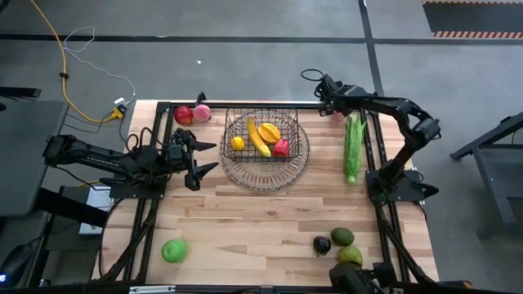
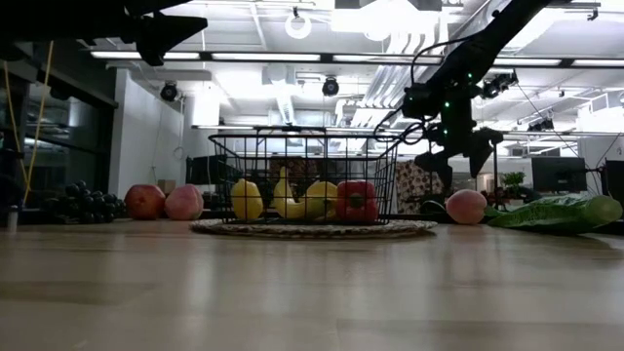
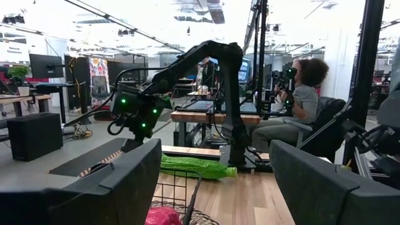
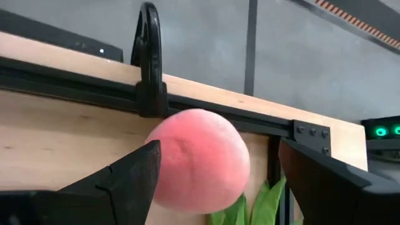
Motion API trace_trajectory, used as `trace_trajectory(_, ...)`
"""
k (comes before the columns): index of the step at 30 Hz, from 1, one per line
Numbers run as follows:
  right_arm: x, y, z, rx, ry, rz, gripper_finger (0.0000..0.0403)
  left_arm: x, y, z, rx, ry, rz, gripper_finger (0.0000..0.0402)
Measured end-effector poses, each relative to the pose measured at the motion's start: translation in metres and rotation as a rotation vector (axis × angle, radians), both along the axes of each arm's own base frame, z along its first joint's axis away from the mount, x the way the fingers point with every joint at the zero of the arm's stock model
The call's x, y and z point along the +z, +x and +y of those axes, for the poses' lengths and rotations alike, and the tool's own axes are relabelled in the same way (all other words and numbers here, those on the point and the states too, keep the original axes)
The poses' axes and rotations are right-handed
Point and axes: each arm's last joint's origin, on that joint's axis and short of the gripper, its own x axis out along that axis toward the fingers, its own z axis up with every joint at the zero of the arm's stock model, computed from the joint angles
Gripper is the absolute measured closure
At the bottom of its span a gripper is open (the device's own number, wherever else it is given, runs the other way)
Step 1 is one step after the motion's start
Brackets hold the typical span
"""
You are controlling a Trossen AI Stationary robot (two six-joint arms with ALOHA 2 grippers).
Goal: Build produce basket
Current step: Put the right peach into the wire basket
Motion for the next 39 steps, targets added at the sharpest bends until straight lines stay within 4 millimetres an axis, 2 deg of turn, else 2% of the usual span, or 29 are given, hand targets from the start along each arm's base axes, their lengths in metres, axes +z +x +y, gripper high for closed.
trace_trajectory(6,-0.003,-0.012,-0.007,-0.004,0.098,-0.096,0.0089,0.000,0.000,0.000,0.000,-0.003,-0.001,0.0117)
trace_trajectory(28,-0.004,-0.037,-0.028,-0.173,0.123,-0.302,0.0089,0.000,0.000,0.000,-0.004,-0.017,-0.005,0.0117)
trace_trajectory(36,-0.026,-0.037,-0.037,-0.197,0.208,-0.321,0.0088,0.000,0.000,0.000,-0.004,-0.017,-0.005,0.0117)
trace_trajectory(39,-0.028,-0.036,-0.039,-0.188,0.203,-0.324,0.0088,0.000,0.000,0.000,-0.003,-0.016,-0.005,0.0117)
